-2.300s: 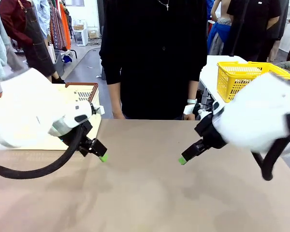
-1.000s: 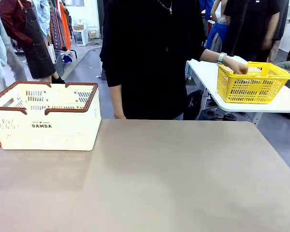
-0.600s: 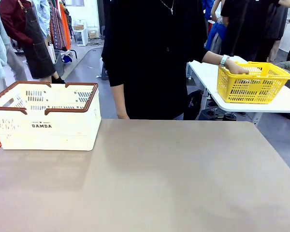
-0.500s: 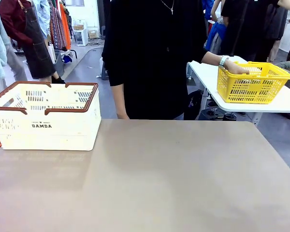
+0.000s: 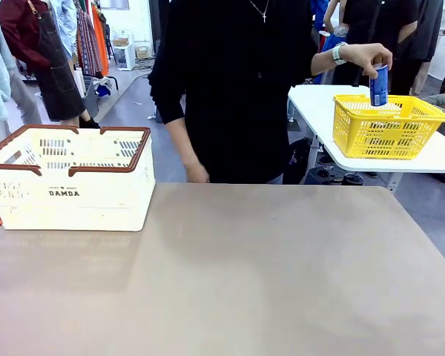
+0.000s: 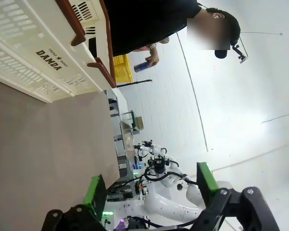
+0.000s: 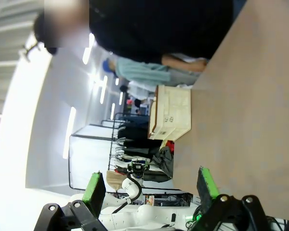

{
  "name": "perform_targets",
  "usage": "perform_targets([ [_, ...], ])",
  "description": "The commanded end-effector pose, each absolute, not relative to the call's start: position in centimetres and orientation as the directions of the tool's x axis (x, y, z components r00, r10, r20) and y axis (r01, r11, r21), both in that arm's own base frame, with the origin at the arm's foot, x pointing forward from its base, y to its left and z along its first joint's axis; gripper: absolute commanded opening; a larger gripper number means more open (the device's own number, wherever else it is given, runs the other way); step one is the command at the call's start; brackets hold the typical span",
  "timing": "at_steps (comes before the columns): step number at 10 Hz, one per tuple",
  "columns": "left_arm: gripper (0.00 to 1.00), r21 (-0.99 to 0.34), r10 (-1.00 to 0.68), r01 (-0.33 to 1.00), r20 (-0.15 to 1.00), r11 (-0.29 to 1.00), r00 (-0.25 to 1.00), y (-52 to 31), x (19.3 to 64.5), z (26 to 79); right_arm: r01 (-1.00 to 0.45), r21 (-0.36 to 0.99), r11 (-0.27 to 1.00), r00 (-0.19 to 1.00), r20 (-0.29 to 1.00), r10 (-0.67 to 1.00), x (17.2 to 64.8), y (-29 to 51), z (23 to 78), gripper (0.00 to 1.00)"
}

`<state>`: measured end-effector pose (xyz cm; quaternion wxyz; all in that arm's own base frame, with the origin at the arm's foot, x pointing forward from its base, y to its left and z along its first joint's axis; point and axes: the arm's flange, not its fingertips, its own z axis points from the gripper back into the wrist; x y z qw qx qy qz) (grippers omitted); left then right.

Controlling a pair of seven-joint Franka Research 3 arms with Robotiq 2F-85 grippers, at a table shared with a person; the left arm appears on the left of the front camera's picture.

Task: Place the drinks into the Shopping basket.
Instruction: Pick up one drink and place it into the Shopping basket.

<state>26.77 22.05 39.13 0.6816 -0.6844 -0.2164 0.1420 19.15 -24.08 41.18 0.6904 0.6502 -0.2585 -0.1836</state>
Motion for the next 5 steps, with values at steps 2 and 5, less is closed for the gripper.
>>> perform_targets([
  [2,1.00,-0.994,0.493,0.110,0.098,0.005,0.865,22.02,26.60,39.20,-0.116,0.990,0.084,0.789,0.143,-0.597,19.47,-24.29,41.49,1.00],
  [5,1.00,-0.994,0.493,0.110,0.098,0.005,0.865,22.02,26.60,39.20,-0.116,0.990,0.084,0.789,0.143,-0.597,19.47,-24.29,41.49,1.00],
])
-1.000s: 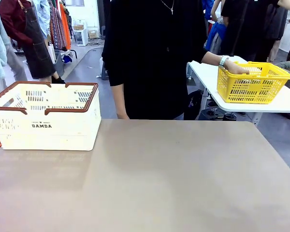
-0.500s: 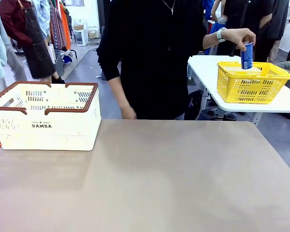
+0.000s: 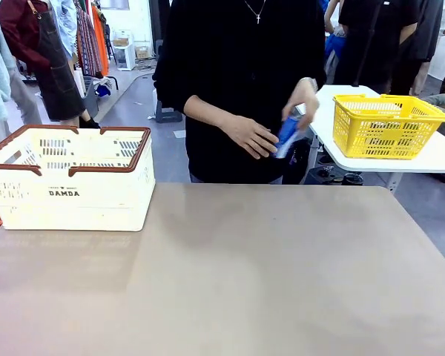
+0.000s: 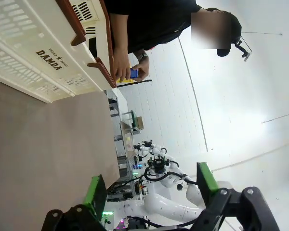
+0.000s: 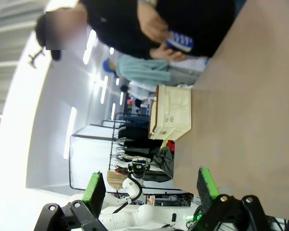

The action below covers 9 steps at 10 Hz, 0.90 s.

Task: Place the drinks into the Shopping basket.
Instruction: Pick up one drink and place it into the Shopping basket.

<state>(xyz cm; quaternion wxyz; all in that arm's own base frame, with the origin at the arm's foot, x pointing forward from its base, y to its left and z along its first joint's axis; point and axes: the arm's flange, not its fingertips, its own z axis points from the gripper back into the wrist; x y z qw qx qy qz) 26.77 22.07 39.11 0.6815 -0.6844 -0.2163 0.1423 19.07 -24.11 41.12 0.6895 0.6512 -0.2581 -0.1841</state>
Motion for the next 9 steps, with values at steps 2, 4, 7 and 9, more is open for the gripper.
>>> perform_targets([
  [2,1.00,-0.994,0.493,0.110,0.098,0.005,0.865,22.02,26.60,39.20,-0.116,0.990,0.084,0.789,0.143,-0.597,19.47,-24.29,41.49,1.00],
  [4,1.00,-0.994,0.493,0.110,0.098,0.005,0.865,22.02,26.60,39.20,-0.116,0.990,0.084,0.789,0.143,-0.597,19.47,-24.29,41.49,1.00],
  [7,1.00,-0.994,0.493,0.110,0.098,0.005,0.865,22.02,26.60,39.20,-0.116,0.990,0.084,0.789,0.143,-0.597,19.47,-24.29,41.49,1.00],
  [9,1.00,-0.994,0.493,0.110,0.098,0.005,0.865,22.02,26.60,39.20,-0.116,0.990,0.084,0.789,0.143,-0.597,19.47,-24.29,41.49,1.00],
])
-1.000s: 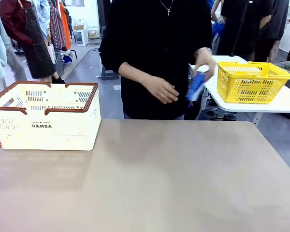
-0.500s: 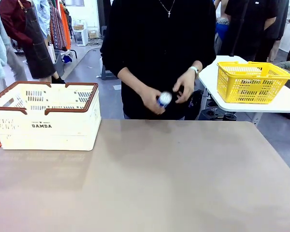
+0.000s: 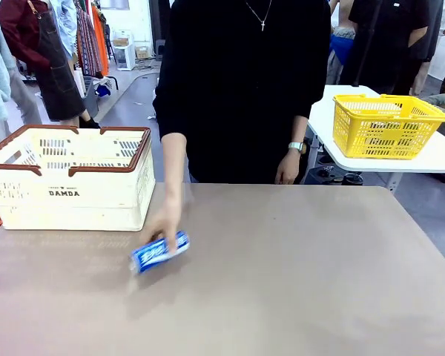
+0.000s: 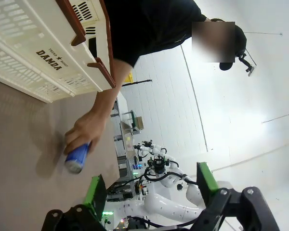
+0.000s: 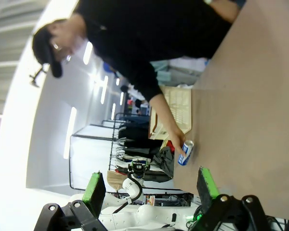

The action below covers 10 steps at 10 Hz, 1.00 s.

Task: Place the drinks into the Shopping basket.
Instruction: Pick up one drink and place it into the Shopping basket.

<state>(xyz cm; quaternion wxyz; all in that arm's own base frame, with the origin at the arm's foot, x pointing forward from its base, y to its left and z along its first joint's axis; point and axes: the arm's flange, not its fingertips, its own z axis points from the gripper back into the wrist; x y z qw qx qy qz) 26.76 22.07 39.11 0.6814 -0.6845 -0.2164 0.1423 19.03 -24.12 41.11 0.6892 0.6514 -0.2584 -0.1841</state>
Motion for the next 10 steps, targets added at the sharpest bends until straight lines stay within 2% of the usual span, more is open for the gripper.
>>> perform_targets([
  [1,1.00,-0.994,0.493,0.110,0.098,0.005,0.865,22.02,26.60,39.20,-0.116,0.990,0.084,0.789,0.143,-0.597,19.47,-24.29,41.49,1.00],
  [8,1.00,-0.994,0.493,0.110,0.098,0.005,0.865,22.02,26.60,39.20,-0.116,0.990,0.084,0.789,0.143,-0.597,19.47,-24.29,41.49,1.00],
  [10,1.00,-0.995,0.462,0.089,0.104,0.053,0.881,21.28,27.42,39.96,-0.116,0.990,0.084,0.789,0.143,-0.597,19.47,-24.29,41.49,1.00],
])
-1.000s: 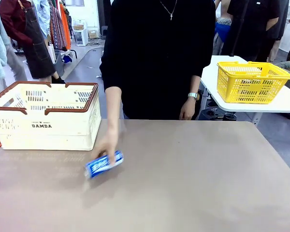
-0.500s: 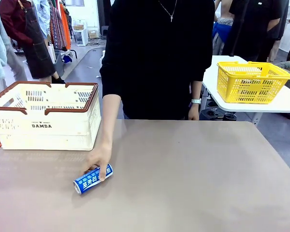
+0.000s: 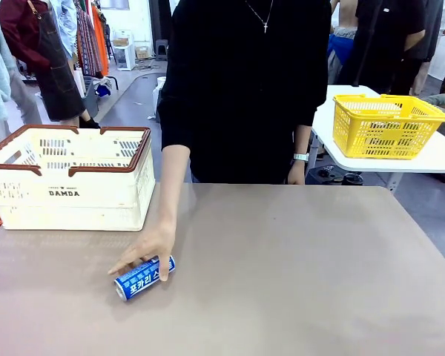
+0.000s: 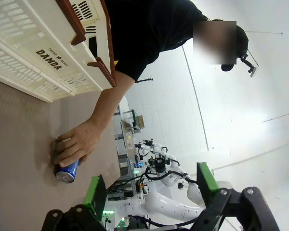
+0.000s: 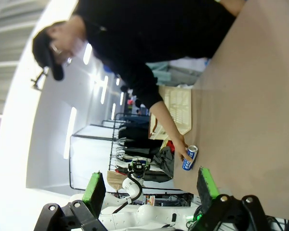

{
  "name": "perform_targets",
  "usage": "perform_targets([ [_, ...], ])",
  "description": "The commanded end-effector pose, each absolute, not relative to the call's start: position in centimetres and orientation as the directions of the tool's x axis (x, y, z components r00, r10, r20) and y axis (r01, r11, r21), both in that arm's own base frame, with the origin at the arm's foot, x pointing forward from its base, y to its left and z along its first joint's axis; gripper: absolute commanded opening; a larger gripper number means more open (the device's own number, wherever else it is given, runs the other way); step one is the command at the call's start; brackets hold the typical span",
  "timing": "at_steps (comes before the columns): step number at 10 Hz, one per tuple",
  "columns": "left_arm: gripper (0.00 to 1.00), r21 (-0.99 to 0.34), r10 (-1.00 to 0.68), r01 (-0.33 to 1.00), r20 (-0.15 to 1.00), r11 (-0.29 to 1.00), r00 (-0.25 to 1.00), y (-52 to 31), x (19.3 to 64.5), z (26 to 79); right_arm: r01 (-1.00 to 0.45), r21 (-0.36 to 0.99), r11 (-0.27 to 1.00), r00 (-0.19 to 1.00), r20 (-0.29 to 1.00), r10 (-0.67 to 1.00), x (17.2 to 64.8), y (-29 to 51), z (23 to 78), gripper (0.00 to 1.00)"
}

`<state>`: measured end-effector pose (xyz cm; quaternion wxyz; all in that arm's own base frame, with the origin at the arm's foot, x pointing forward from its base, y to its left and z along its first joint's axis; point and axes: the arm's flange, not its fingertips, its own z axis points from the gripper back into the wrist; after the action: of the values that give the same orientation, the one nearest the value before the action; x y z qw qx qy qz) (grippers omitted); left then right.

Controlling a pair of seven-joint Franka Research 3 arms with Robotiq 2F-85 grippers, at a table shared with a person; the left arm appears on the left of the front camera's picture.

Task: Place the drinks into the Shopping basket.
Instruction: Pick up one drink and place it into the Shopping basket.

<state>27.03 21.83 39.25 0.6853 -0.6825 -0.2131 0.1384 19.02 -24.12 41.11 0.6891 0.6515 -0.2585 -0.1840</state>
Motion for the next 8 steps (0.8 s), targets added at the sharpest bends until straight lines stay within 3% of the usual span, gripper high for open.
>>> perform_targets([
  [1,1.00,-0.988,0.408,0.068,0.120,0.139,0.905,19.1,27.9,41.7,-0.116,0.990,0.084,0.789,0.143,-0.597,19.5,-24.3,41.5,1.00],
  [3,1.00,-0.908,0.208,0.039,0.137,0.417,0.969,9.9,29.1,44.1,-0.116,0.990,0.084,0.789,0.143,-0.597,19.5,-24.3,41.5,1.00],
  [4,1.00,-0.866,0.097,0.055,0.119,0.497,0.988,6.4,30.7,43.7,-0.116,0.990,0.084,0.789,0.143,-0.597,19.5,-24.3,41.5,1.00],
  [6,1.00,-0.816,0.062,0.042,0.095,0.576,0.994,1.8,32.8,43.0,-0.116,0.990,0.084,0.789,0.143,-0.597,19.5,-24.3,41.5,1.00],
  [8,1.00,-0.837,0.128,0.035,0.124,0.547,0.984,5.1,32.6,45.3,-0.116,0.990,0.084,0.789,0.143,-0.597,19.5,-24.3,41.5,1.00],
])
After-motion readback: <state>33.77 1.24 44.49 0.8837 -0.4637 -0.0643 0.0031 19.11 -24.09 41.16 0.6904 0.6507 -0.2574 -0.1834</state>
